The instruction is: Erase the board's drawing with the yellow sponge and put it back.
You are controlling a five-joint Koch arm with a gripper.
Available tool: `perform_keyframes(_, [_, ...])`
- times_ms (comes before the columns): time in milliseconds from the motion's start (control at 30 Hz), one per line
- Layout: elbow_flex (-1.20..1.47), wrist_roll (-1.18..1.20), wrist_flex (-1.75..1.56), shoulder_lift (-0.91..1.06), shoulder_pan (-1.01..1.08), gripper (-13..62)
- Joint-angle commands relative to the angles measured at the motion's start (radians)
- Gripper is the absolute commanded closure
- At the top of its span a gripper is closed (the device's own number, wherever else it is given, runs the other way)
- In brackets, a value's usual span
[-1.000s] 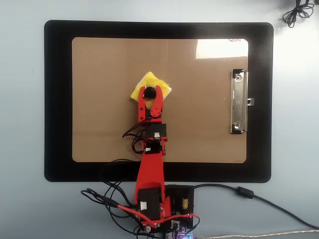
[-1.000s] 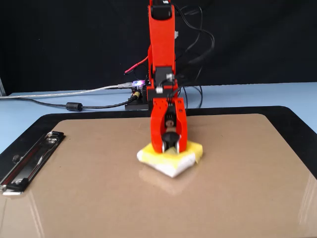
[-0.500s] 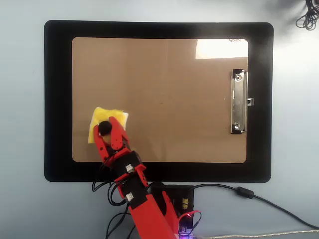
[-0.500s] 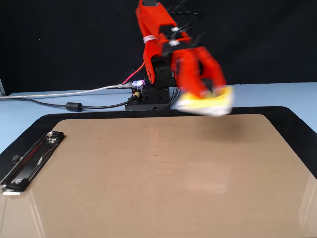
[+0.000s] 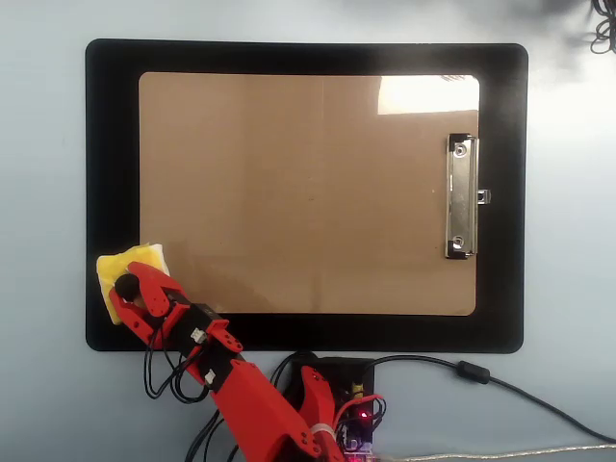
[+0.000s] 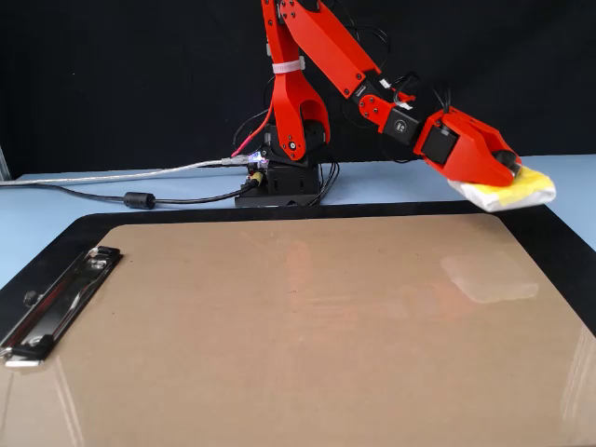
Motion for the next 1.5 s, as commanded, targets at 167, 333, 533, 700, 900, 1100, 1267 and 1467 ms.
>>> perform_keyframes(167, [0.167,-0.017,-0.097,0.17,0.0,57.5])
perform_keyframes(333, [0.172,-0.02,-0.097,0.17,-0.005,57.5])
perform_keyframes(533, [0.178,-0.018,-0.097,0.161,0.0,57.4])
perform_keyframes(700, [0.17,-0.018,-0.098,0.118,0.005,57.5])
perform_keyframes(900, [0.17,-0.02,-0.098,0.106,0.002,56.9])
perform_keyframes(1100, [0.166,-0.028,-0.1,0.046,-0.002,27.8])
perform_keyframes(1267, [0.129,-0.028,-0.098,0.052,-0.005,17.3])
perform_keyframes(1467, [0.08,-0.04,-0.091,0.115,0.0,16.0])
